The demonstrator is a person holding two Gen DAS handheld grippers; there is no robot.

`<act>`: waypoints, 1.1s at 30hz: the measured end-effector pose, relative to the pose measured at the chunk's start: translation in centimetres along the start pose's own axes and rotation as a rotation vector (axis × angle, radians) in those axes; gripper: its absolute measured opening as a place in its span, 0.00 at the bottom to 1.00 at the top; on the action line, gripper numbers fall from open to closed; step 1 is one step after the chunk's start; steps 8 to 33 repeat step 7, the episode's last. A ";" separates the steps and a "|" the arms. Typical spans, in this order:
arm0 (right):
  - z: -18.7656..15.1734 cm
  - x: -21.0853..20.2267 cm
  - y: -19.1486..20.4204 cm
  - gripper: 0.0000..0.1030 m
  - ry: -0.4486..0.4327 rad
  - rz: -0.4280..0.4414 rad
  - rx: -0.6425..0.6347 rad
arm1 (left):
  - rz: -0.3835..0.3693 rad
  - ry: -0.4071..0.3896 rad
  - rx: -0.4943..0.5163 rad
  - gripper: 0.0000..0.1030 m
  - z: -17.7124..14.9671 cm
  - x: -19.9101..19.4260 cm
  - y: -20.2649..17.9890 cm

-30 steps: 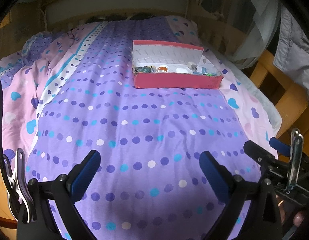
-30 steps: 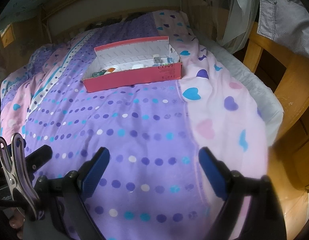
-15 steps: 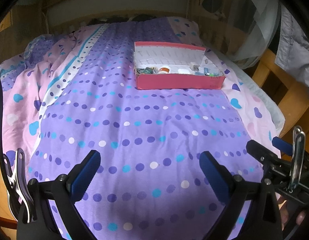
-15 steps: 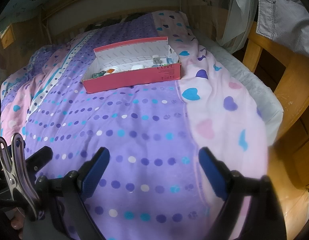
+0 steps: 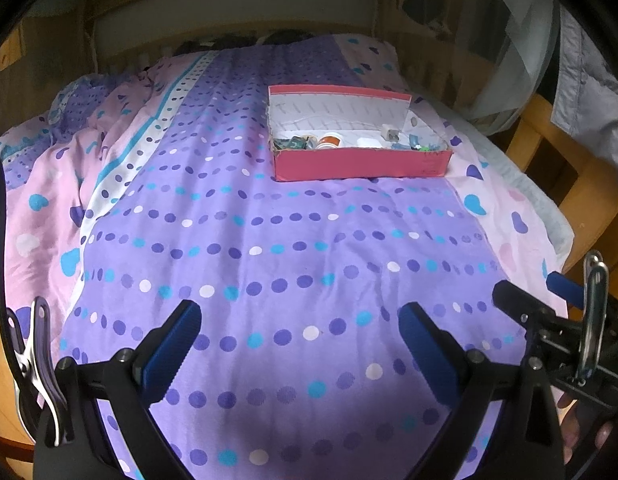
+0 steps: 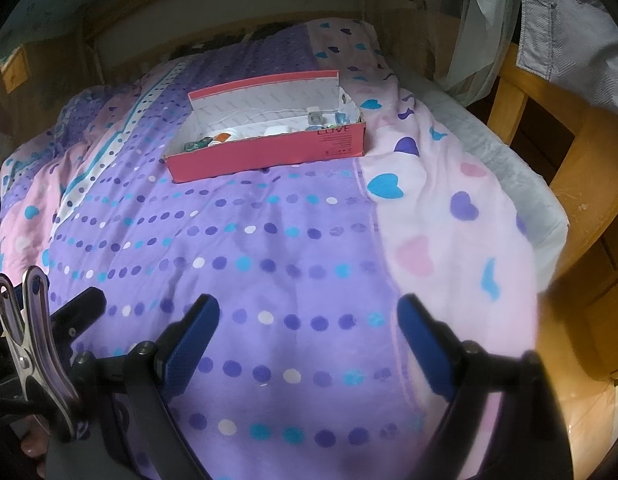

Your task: Organize rigid objects

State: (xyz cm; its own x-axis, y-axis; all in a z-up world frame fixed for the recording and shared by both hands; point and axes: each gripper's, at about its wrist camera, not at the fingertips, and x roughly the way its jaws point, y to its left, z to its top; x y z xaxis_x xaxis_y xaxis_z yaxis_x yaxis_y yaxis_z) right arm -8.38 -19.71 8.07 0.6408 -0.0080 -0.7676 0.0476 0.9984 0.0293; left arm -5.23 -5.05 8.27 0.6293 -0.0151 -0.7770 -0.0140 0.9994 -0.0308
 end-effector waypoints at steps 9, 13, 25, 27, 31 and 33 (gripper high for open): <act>0.1 0.2 0.0 0.90 0.002 -0.002 0.000 | 0.002 -0.001 0.004 0.98 0.0 0.1 -0.1; 0.1 0.2 0.0 0.90 0.002 -0.002 0.000 | 0.002 -0.001 0.004 0.98 0.0 0.1 -0.1; 0.1 0.2 0.0 0.90 0.002 -0.002 0.000 | 0.002 -0.001 0.004 0.98 0.0 0.1 -0.1; 0.1 0.2 0.0 0.90 0.002 -0.002 0.000 | 0.002 -0.001 0.004 0.98 0.0 0.1 -0.1; 0.1 0.2 0.0 0.90 0.002 -0.002 0.000 | 0.002 -0.001 0.004 0.98 0.0 0.1 -0.1; 0.1 0.2 0.0 0.90 0.002 -0.002 0.000 | 0.002 -0.001 0.004 0.98 0.0 0.1 -0.1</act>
